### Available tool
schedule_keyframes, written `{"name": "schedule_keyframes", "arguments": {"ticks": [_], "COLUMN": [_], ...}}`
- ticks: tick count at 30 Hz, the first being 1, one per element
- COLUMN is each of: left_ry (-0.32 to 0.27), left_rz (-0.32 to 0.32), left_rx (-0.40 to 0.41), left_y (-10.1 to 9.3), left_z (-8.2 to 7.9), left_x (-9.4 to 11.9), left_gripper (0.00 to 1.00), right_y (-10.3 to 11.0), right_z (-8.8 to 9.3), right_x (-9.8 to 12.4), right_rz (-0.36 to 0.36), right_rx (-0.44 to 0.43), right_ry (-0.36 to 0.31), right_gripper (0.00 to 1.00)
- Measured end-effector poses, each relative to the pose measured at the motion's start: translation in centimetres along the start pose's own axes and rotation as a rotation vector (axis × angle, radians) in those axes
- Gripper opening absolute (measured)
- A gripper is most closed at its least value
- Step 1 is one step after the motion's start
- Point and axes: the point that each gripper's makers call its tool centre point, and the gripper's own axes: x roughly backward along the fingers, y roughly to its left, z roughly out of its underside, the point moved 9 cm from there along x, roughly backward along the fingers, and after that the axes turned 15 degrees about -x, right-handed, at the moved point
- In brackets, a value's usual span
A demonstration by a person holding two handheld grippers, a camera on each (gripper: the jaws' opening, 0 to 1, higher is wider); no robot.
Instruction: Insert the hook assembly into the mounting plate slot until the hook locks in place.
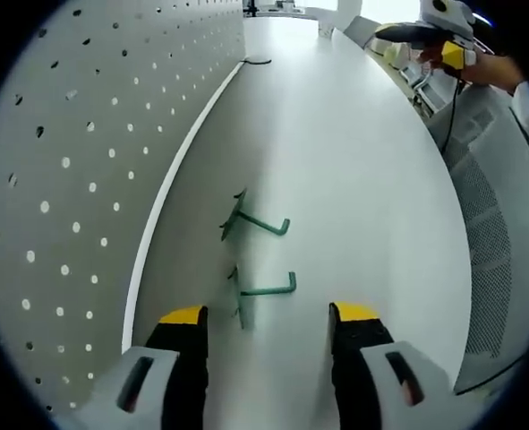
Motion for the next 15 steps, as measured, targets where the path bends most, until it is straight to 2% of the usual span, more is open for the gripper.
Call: {"name": "schedule_keyframes", "arguments": {"ticks": [7, 15], "left_ry": [-0.004, 0.0], "left_rz": [-0.013, -0.032], "left_rx": [0.02, 0.027], "left_y": [0.15, 0.13], "left_z": [-0.03, 0.1], "left_x": [0.1, 0.21], "left_gripper": [0.33, 0.17], "right_y": [0.06, 0.18], "right_z": [0.06, -0.05], "right_x": [-0.02, 0.03], "right_rz": [-0.006, -0.005], "right_rx": [0.0, 0.008], "right_ry": [0.0, -0.001], "right_gripper": [0.48, 0.48]}}
